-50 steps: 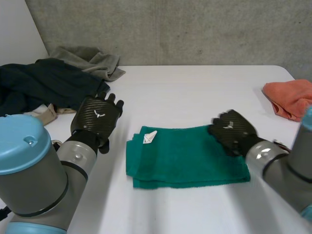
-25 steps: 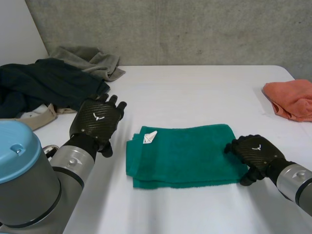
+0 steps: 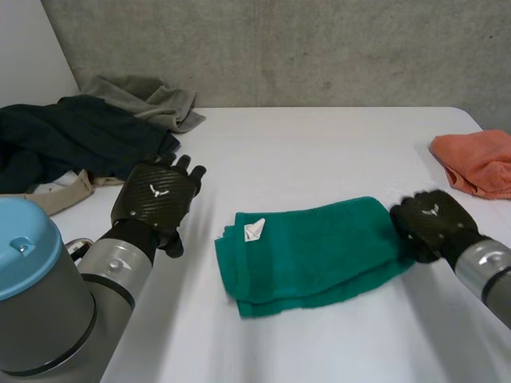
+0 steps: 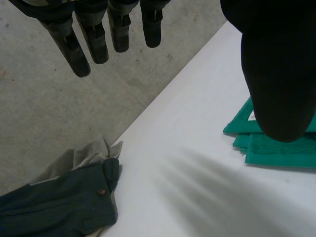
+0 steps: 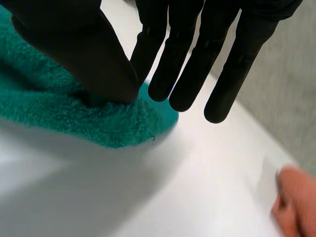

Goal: Fold the laundry.

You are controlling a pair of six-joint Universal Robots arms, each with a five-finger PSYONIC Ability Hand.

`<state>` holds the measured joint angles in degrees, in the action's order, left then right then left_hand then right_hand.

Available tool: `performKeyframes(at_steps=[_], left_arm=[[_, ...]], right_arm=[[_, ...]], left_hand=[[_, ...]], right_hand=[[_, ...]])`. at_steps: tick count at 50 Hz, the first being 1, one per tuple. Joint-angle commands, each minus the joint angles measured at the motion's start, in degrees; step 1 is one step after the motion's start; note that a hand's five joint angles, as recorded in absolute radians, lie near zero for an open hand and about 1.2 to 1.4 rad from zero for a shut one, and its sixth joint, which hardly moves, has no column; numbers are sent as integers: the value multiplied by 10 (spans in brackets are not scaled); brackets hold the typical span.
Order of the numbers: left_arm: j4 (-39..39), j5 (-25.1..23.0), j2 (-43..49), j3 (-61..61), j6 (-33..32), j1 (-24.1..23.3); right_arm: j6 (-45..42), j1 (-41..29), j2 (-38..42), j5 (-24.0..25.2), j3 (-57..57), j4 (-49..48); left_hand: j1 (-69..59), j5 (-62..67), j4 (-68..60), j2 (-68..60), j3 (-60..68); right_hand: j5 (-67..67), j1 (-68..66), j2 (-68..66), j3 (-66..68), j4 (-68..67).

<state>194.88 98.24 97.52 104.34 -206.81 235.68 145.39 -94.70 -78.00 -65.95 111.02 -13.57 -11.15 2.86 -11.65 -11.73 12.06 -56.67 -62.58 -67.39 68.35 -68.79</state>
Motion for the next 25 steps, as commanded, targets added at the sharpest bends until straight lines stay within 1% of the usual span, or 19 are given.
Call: performKeyframes(at_steps=[1, 2, 3, 6, 7, 10, 14, 15, 16, 17, 18, 19, 23, 24, 25], left_arm=[[-1, 3, -20, 6, 0, 8], [-1, 4, -23, 9, 0, 10], [-1, 3, -31, 13, 0, 14], [-1, 2, -43, 18, 0, 23], [-1, 2, -46, 21, 0, 27], [-1, 1, -57, 27, 0, 38], [-1, 0, -58, 30, 0, 43], [-1, 0, -58, 31, 0, 43], [-1, 0, -58, 31, 0, 43], [-1, -1, -58, 31, 0, 43], [-1, -1, -58, 31, 0, 43], [-1, -2, -58, 30, 0, 43], [2, -2, -58, 20, -2, 43], [3, -2, -57, 17, -2, 42], [3, -4, -53, 7, -2, 39]], right_arm=[[-9, -188, -6, -31, -83, 4], [-9, -205, -3, -32, -89, 5], [-12, -244, 8, -29, -101, 5], [-11, -306, 42, -22, -119, 2], [-10, -345, 65, -15, -131, 3], [-13, -403, 117, 0, -143, 6], [-2, -414, 148, -8, -157, 5], [2, -413, 148, -8, -155, 1], [5, -411, 147, -8, -154, -1], [20, -405, 145, -12, -153, -10], [27, -403, 142, -13, -152, -15], [36, -399, 136, -15, -151, -19], [98, -350, 48, -16, -128, -30], [128, -331, 14, -19, -117, -33], [145, -320, 1, -21, -113, -36]], left_hand=[[12, -29, 17, 17, -21], [12, -29, 17, 17, -21], [12, -29, 17, 17, -21], [12, -29, 17, 17, -21], [12, -29, 17, 17, -21], [12, -29, 17, 17, -21], [12, -29, 17, 17, -21], [12, -29, 17, 17, -21], [12, -29, 17, 17, -21], [12, -29, 17, 17, -21], [12, -29, 17, 17, -21], [12, -29, 17, 17, -21], [12, -29, 17, 17, -21], [12, -29, 17, 17, -21], [12, -29, 17, 17, -21]], right_hand=[[-133, -174, -126, 117, -112], [-133, -174, -126, 117, -112], [-133, -174, -126, 117, -112], [-133, -174, -126, 117, -112], [-133, -174, -126, 117, -112], [-133, -174, -126, 117, -112], [-129, -170, -122, 112, -108], [26, -15, 33, -43, 47], [144, 103, 151, -161, 165], [460, 419, 467, -477, 481], [541, 501, 549, -558, 563], [562, 521, 570, -579, 583], [566, 525, 573, -583, 587], [567, 526, 574, -583, 588], [566, 525, 573, -583, 587]])
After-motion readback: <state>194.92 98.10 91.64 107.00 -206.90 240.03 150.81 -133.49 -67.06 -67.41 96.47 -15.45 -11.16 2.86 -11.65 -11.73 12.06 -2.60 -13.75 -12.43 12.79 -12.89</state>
